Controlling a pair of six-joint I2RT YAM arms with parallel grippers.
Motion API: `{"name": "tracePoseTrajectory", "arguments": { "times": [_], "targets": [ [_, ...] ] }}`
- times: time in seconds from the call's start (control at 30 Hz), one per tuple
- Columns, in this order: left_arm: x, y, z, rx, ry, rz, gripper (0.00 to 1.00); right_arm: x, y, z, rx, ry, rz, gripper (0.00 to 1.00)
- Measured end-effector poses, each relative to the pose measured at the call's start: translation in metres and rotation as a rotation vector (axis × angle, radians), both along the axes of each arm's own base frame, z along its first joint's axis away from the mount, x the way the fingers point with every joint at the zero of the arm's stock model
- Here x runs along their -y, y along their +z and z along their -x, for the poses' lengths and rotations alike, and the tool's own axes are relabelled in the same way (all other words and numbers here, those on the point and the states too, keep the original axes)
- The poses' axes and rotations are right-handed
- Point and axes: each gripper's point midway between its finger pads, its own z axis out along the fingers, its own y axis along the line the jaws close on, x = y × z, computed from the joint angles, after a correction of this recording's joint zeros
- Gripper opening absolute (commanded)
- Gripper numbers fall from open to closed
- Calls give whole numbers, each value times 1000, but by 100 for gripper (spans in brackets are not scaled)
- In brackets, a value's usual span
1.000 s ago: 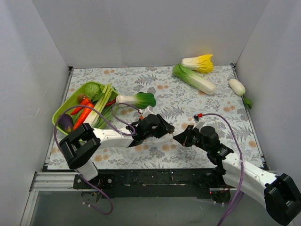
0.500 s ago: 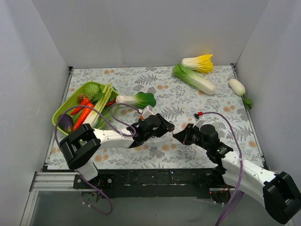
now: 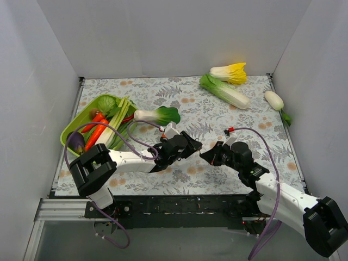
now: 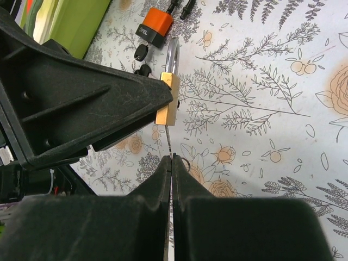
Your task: Unlock with the key
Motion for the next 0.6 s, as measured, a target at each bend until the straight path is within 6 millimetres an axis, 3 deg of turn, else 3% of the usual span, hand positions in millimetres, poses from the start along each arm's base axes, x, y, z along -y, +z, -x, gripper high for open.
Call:
{"name": "tracePoseTrajectory", "arguments": {
  "times": [0.6],
  "targets": [
    [5,17,1,111,-3,22,0,3,8,-5,14,1,0,1]
  ]
}}
